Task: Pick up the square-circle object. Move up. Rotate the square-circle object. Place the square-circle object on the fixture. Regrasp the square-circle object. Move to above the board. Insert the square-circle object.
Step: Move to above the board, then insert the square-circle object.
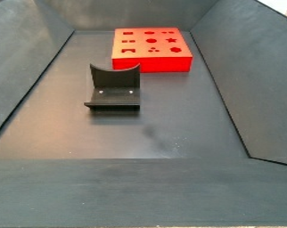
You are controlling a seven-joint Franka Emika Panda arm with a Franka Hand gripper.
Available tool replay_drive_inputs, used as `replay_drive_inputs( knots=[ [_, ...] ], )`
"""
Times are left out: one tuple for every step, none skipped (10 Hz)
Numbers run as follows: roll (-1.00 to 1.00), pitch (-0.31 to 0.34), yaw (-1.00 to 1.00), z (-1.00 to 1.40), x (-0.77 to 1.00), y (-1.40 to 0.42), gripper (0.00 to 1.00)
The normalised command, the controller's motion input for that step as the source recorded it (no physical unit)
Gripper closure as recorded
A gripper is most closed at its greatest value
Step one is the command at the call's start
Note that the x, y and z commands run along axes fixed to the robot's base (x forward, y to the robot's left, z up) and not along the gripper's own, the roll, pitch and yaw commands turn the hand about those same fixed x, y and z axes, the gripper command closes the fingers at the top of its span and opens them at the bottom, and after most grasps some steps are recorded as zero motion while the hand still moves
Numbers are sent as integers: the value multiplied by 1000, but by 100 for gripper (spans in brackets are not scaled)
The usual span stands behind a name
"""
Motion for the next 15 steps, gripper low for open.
replay_drive_inputs(
  knots=[
    [-186, -137, 1000, 60, -40, -90, 100],
    [-179, -156, 1000, 24, -32, -35, 100],
    [-175, -171, 1000, 7, -30, -15, 100],
    [-165, -207, 1000, 6, -47, -4, 100],
    [-153, -251, 1000, -2, -51, 9, 100],
    [-138, -294, 1000, -1, -56, 12, 100],
    [-102, -262, 764, 2, -56, 11, 100],
    [-59, -186, 430, -5, -48, 13, 100],
    [-36, -129, 238, -1, -36, 11, 100],
    [0, 0, -20, 0, -34, -49, 100],
    [33, 0, -23, 0, -66, -237, 100],
    [11, 0, -754, -71, -26, -334, 100],
    [0, 0, -1000, -203, 0, -40, 100],
    [0, -6, -1000, -243, 0, 0, 100],
    [0, -19, -1000, -249, 0, 0, 100]
  ],
)
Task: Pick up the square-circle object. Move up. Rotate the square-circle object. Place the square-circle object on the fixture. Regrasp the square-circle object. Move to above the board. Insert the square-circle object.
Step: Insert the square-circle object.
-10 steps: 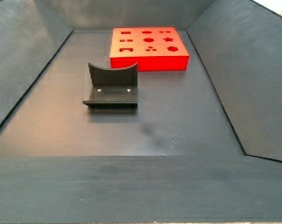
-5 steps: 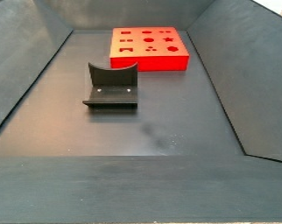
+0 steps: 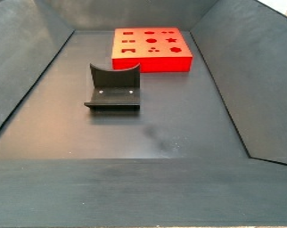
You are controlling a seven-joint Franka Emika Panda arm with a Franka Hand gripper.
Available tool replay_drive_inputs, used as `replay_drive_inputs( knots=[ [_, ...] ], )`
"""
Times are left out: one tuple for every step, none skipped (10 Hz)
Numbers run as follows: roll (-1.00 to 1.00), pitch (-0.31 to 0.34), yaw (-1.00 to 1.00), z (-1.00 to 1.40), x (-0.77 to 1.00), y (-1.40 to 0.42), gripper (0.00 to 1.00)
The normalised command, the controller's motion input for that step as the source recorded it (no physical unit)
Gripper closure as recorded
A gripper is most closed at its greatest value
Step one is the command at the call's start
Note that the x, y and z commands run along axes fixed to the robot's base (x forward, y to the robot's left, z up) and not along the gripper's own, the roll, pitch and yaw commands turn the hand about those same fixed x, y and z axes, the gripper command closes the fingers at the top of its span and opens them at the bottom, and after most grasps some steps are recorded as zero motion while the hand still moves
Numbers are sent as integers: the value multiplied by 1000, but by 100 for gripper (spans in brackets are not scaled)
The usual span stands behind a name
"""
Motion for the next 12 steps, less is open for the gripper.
replay_drive_inputs(
  knots=[
    [0, -26, -1000, -263, 0, 0, 100],
    [0, -31, -1000, -277, 0, 0, 100],
    [-9, -40, -1000, -317, 0, 0, 100],
    [-34, -83, -1000, -377, 0, -9, 100],
    [-51, -154, -1000, -443, 0, -34, 100],
    [-54, -170, -1000, -454, -9, -37, 100],
    [-56, -169, -1000, -454, -3, -29, 100],
    [-53, -164, -1000, -449, -6, -37, 100],
    [-56, -149, -1000, -426, -3, -43, 100],
    [-51, -131, -1000, -397, 0, -49, 100],
    [-41, -43, -1000, -280, 0, -69, 100],
    [-19, 0, -1000, -223, 0, -106, 100]
  ],
)
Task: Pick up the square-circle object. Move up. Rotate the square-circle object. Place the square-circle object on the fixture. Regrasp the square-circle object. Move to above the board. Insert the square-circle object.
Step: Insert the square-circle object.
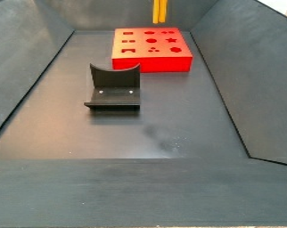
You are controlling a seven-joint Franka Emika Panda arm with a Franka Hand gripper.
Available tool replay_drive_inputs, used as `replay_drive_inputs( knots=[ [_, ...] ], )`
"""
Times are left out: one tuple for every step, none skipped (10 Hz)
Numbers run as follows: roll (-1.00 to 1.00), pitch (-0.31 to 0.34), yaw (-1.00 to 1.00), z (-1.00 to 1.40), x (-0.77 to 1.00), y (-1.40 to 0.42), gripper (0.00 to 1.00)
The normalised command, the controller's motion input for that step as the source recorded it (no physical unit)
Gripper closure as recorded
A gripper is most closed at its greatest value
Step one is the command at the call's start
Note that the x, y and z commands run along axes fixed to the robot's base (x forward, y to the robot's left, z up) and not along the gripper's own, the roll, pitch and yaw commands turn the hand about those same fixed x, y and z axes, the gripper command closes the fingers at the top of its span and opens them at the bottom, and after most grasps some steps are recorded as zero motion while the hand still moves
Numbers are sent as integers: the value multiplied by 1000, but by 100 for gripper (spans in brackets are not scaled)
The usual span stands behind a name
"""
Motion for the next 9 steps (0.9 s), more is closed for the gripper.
replay_drive_inputs(
  knots=[
    [0, 0, -960, -94, 0, -183, 100],
    [31, 17, -854, 0, 0, -289, 100],
    [61, 41, -666, -23, 0, -543, 100],
    [63, 37, -549, -100, 0, -686, 100],
    [0, 0, -520, -257, -226, -509, 100],
    [0, -13, -480, -240, -400, -246, 100],
    [0, 0, -297, -334, -451, 0, 100],
    [0, 0, -109, -491, -300, 34, 100],
    [0, -57, 0, -449, -354, 0, 100]
  ],
)
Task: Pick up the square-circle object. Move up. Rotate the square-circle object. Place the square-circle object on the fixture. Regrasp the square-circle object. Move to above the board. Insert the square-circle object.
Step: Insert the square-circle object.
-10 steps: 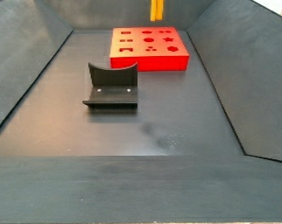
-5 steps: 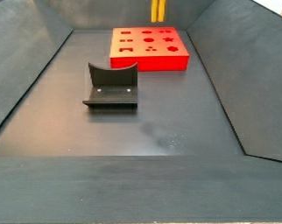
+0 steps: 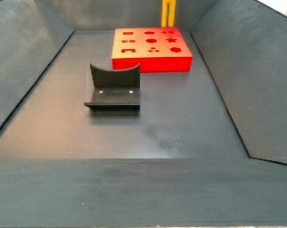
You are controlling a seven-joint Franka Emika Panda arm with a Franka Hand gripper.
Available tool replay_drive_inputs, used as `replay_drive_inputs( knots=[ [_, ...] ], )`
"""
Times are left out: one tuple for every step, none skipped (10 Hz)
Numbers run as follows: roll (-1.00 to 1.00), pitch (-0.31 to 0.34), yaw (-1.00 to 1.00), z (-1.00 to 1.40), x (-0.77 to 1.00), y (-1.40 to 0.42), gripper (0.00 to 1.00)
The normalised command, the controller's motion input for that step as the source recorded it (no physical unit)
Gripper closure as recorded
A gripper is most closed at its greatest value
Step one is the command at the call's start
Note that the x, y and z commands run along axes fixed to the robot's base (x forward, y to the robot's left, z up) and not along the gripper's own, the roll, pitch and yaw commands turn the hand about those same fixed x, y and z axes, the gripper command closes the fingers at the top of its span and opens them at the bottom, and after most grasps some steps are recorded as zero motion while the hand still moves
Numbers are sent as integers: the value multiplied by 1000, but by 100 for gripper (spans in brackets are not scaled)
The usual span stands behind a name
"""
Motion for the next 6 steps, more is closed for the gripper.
replay_drive_inputs(
  knots=[
    [0, -80, 0, -334, -160, 0, 100],
    [0, -107, 17, -314, -54, 0, 100],
    [-60, -167, 54, -217, 0, 0, 100],
    [-89, -169, 51, -146, 26, 0, 100],
    [-59, -146, 43, -194, 57, 0, 100],
    [-33, -146, 0, -237, 146, 0, 100]
  ],
)
